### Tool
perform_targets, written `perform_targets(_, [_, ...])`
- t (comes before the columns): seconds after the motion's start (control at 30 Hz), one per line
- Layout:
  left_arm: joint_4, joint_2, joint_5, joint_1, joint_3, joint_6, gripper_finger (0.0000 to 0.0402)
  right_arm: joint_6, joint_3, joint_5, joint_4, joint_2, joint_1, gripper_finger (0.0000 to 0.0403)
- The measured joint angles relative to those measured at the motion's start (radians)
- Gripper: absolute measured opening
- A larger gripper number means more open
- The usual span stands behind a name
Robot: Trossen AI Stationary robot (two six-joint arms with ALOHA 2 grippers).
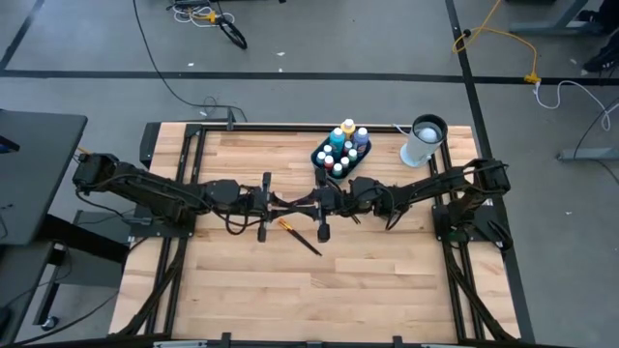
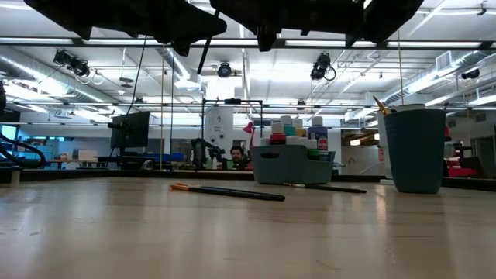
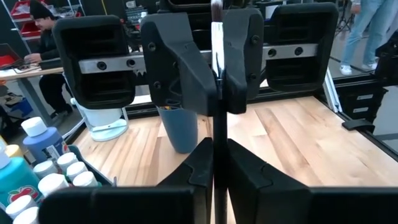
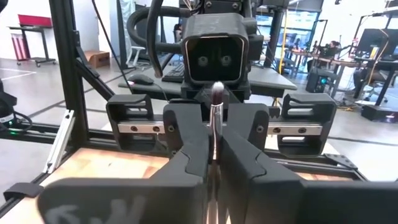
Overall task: Pick & Place Paint Supplies
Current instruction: Put the silver paint brush into the blue cup
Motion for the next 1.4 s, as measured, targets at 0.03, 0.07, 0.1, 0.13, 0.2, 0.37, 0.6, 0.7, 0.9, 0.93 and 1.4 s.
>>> perform_targets(0.03, [-0.001, 0.0, 0.0, 0.0, 0.0, -0.006, 0.0038, -0.001, 0.0, 0.0, -0.001, -0.001, 0.0, 0.0025])
perform_targets(0.07, [-0.001, 0.0, 0.001, 0.0, 0.0, -0.015, 0.004, 0.001, 0.0, 0.0, -0.005, -0.003, 0.0, 0.002])
perform_targets(0.1, [-0.001, 0.0, 0.001, -0.001, 0.0, -0.021, 0.0043, 0.002, 0.0, -0.001, -0.011, -0.005, 0.0, 0.0014])
perform_targets(0.13, [-0.001, 0.0, 0.001, -0.001, 0.0, -0.026, 0.0046, 0.002, 0.0, 0.0, -0.02, -0.009, 0.0, 0.0012])
perform_targets(0.2, [0.0, 0.0, 0.0, 0.0, 0.0, -0.03, 0.0052, 0.002, 0.0, 0.0, -0.065, -0.024, 0.0, 0.0012])
perform_targets(0.37, [0.001, 0.0, -0.002, 0.0, 0.0, -0.034, 0.0071, 0.041, 0.0, -0.003, -0.235, -0.082, 0.0, 0.0018])
perform_targets(0.6, [0.002, 0.0, -0.004, 0.0, 0.0, -0.082, 0.0094, 0.083, 0.0, -0.006, -0.544, -0.23, 0.002, 0.0015])
perform_targets(0.7, [0.001, 0.0, -0.003, 0.0, 0.0, -0.084, 0.0098, 0.094, -0.001, 0.001, -0.717, -0.303, 0.004, 0.0016])
perform_targets(0.9, [-0.012, 0.0, -0.003, 0.0, 0.0, -0.085, 0.0098, 0.107, -0.001, 0.163, -1.011, -0.465, 0.031, 0.0014])
perform_targets(0.93, [-0.012, 0.0, -0.003, 0.0, 0.0, -0.088, 0.0098, 0.107, -0.001, 0.208, -1.039, -0.495, 0.041, 0.0013])
perform_targets(1.4, [-0.018, 0.0, -0.023, 0.0, 0.0, -0.116, 0.0098, 0.234, -0.001, 0.611, -1.411, -0.739, 0.205, 0.0013])
